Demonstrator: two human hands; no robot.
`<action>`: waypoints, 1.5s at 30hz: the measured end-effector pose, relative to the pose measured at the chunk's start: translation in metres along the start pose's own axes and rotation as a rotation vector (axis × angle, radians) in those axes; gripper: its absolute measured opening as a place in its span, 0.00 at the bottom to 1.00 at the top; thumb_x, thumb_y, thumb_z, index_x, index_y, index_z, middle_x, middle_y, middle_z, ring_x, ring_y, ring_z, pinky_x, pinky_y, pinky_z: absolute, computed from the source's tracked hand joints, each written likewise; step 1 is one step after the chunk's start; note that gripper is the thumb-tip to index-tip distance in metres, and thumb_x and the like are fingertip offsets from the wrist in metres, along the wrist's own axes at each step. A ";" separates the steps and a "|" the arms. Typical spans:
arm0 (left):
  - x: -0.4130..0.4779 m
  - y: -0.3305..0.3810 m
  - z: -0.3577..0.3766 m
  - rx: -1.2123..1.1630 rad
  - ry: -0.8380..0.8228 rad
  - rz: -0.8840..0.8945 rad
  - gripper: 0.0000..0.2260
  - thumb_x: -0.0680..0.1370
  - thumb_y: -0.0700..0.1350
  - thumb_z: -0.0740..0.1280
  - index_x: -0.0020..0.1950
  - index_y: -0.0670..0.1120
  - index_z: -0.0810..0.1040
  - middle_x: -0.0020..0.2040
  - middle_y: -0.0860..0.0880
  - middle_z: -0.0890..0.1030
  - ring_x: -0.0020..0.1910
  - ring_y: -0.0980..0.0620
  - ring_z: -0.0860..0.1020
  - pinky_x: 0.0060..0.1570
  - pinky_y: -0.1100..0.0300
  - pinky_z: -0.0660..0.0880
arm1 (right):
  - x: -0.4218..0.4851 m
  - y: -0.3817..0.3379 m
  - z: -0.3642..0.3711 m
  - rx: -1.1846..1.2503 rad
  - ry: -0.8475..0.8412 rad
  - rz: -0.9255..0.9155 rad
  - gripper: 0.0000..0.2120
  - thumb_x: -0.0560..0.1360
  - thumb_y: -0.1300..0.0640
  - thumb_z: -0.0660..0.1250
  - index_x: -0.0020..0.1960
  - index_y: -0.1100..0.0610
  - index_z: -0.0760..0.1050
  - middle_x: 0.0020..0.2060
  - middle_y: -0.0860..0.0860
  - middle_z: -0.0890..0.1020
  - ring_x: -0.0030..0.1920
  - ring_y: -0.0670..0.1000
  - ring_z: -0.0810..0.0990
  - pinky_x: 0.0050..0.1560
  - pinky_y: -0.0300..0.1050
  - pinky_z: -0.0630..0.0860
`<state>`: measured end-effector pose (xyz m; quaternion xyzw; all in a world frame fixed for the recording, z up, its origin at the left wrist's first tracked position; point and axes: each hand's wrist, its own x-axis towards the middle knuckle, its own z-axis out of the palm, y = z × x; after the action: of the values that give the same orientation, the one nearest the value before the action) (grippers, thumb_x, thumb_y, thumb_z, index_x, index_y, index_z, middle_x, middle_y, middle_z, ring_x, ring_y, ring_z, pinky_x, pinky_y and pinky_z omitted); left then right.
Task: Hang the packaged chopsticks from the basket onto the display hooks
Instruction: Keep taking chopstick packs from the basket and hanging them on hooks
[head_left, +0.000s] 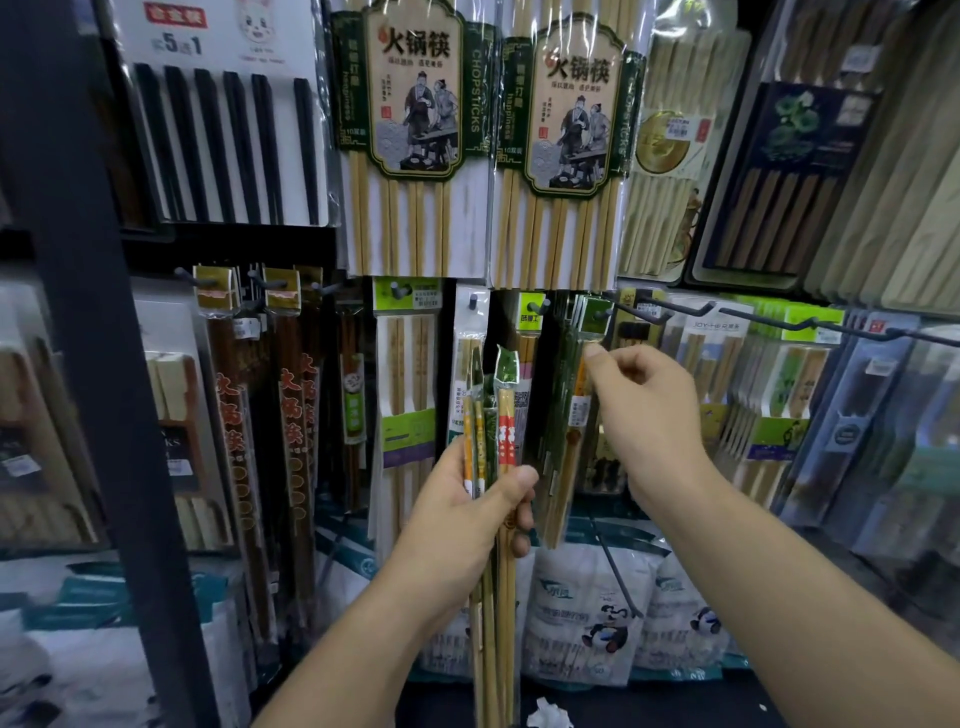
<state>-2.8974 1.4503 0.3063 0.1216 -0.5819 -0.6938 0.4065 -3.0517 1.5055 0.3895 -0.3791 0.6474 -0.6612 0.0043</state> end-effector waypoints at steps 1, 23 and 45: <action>0.000 0.000 0.001 -0.001 -0.015 0.004 0.08 0.78 0.46 0.73 0.54 0.50 0.77 0.39 0.48 0.79 0.36 0.51 0.78 0.34 0.58 0.76 | -0.006 -0.005 0.000 0.018 -0.081 0.004 0.13 0.79 0.45 0.69 0.41 0.52 0.80 0.34 0.48 0.82 0.36 0.38 0.78 0.42 0.41 0.72; -0.004 0.004 0.010 -0.071 0.054 0.014 0.08 0.82 0.44 0.65 0.57 0.41 0.76 0.48 0.42 0.86 0.46 0.43 0.86 0.41 0.51 0.84 | -0.009 -0.024 0.001 0.289 -0.113 0.008 0.08 0.81 0.56 0.68 0.44 0.55 0.79 0.32 0.49 0.79 0.33 0.48 0.77 0.34 0.42 0.77; -0.002 0.005 0.004 0.057 0.070 0.047 0.06 0.84 0.46 0.63 0.55 0.43 0.74 0.39 0.48 0.82 0.38 0.49 0.81 0.44 0.53 0.82 | 0.022 -0.007 0.003 0.179 0.081 0.015 0.08 0.80 0.54 0.69 0.43 0.54 0.80 0.25 0.42 0.77 0.29 0.43 0.76 0.33 0.44 0.80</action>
<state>-2.8961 1.4546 0.3115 0.1434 -0.5894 -0.6627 0.4392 -3.0625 1.4935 0.4063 -0.3455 0.5880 -0.7312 0.0171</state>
